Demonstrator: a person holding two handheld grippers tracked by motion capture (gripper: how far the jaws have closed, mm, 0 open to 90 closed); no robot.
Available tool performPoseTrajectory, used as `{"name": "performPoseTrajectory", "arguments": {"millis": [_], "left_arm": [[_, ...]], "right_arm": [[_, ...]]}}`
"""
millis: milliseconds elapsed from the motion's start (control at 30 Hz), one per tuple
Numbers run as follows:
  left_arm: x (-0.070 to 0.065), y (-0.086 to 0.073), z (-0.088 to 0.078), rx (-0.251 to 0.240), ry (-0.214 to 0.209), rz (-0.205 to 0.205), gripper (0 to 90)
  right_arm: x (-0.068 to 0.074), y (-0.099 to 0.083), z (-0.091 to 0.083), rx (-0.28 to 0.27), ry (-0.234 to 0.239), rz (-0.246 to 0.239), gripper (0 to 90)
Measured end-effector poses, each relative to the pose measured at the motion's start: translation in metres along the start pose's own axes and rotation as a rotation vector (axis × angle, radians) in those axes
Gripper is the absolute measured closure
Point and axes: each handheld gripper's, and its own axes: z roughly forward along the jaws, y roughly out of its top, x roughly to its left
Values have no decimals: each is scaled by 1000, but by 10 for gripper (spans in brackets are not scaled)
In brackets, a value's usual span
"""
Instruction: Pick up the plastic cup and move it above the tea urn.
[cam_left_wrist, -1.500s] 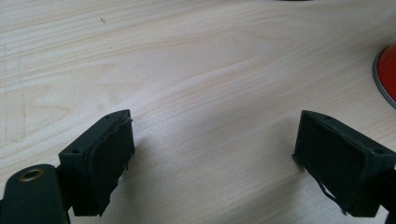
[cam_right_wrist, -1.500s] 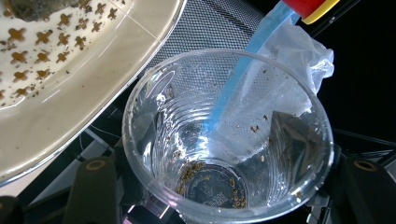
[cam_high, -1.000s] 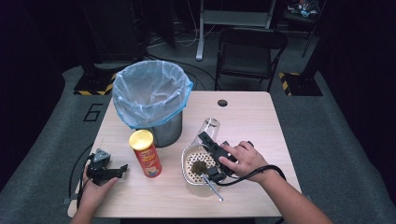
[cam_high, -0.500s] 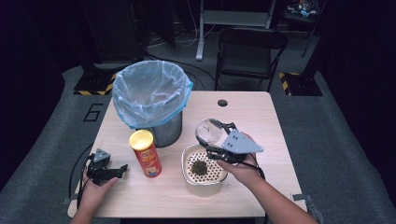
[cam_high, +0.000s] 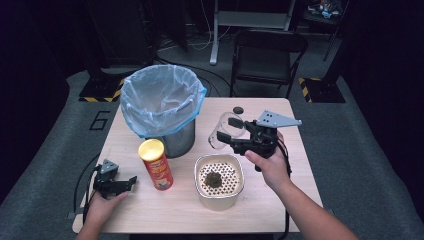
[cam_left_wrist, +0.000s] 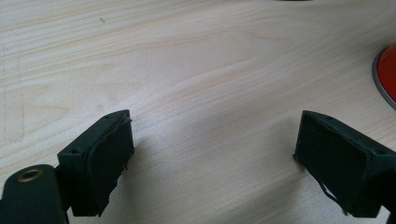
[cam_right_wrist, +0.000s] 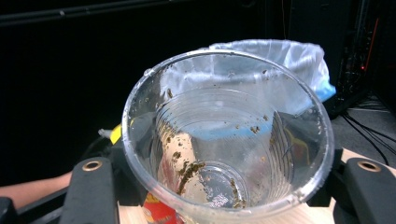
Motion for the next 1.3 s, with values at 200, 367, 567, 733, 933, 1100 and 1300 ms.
{"name": "performPoseTrajectory", "arguments": {"millis": [200, 367, 567, 733, 933, 1100, 1300], "left_arm": [[0, 0, 0, 4, -13, 13, 111], [0, 0, 0, 5, -20, 12, 112], [-1, 0, 0, -2, -19, 5, 114], [0, 0, 0, -3, -18, 11, 114], [0, 0, 0, -2, -19, 10, 116], [0, 0, -1, 9, -30, 15, 127], [0, 1, -2, 17, -30, 27, 129]], "right_arm": [[7, 31, -3, -42, -20, -41, 333], [11, 53, 8, -60, -39, -96, 330], [20, 91, 41, -90, -11, -168, 330], [19, 110, 84, -61, -10, -177, 325], [11, 117, 136, -4, -11, -160, 309], [8, 112, 174, 68, -50, -167, 303], [4, 107, 207, 106, -71, -136, 286]]}}
